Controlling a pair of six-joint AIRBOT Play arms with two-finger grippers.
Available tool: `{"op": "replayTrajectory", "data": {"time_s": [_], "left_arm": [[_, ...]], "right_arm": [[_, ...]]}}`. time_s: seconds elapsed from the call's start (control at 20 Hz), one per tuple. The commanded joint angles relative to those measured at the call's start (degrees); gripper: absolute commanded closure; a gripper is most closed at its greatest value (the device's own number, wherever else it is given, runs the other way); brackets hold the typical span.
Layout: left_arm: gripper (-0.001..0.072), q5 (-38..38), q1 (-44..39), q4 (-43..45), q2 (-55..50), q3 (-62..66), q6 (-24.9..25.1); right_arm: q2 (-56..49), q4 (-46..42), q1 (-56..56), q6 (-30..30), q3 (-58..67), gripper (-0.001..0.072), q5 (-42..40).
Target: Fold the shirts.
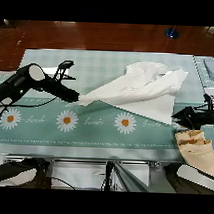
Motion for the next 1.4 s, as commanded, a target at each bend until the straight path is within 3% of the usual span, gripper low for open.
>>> {"op": "replayTrajectory", "data": {"time_s": [0.0, 0.4, 0.55, 0.6, 0.65, 0.8, 0.95, 1.15, 1.35], "left_arm": [[0.068, 0.0, -0.02, 0.02, -0.02, -0.02, 0.0], [0.0681, 0.24, -0.02, 0.02, -0.04, 0.0, 0.0], [0.0681, 0.5, -0.02, 0.02, -0.04, 0.0, 0.0], [0.068, 0.52, -0.02, 0.02, -0.04, 0.0, 0.0], [0.0681, 0.48, 0.0, 0.04, -0.02, 0.0, 0.0], [0.0681, 0.46, 0.26, 0.09, 0.15, 0.35, 0.02], [0.0684, 0.48, 1.38, 0.28, 2.56, 4.68, 0.42], [0.0684, 0.92, 4.52, 0.28, 11.45, 19.21, 0.35], [0.0683, 6.36, 9.18, 0.79, 21.79, 37.16, 0.2]], "right_arm": [[-0.02, 1.33, -0.04, -0.31, -2.78, 0.0233, -2.51], [-0.02, 10.29, 0.44, -0.66, -7.28, 0.0262, -9.75], [-0.85, 10.29, 7.37, 0.2, -7.28, 0.0303, -12.35], [-1.51, 10.58, 10.38, 0.61, -7.28, 0.0412, -13.84], [-1.66, 11.28, 13.22, 0.59, -7.26, 0.0688, -15.5], [0.44, 19.17, 16.28, -4.5, -5.88, 0.0684, -15.28], [9.42, 24.83, 16.15, -6.97, 0.66, 0.0685, -11.3], [22.77, 27.45, 16.15, -5.27, 17.57, 0.0685, -11.39], [28.83, 25.66, 16.15, -0.33, 37.62, 0.0685, -14.86]]}}
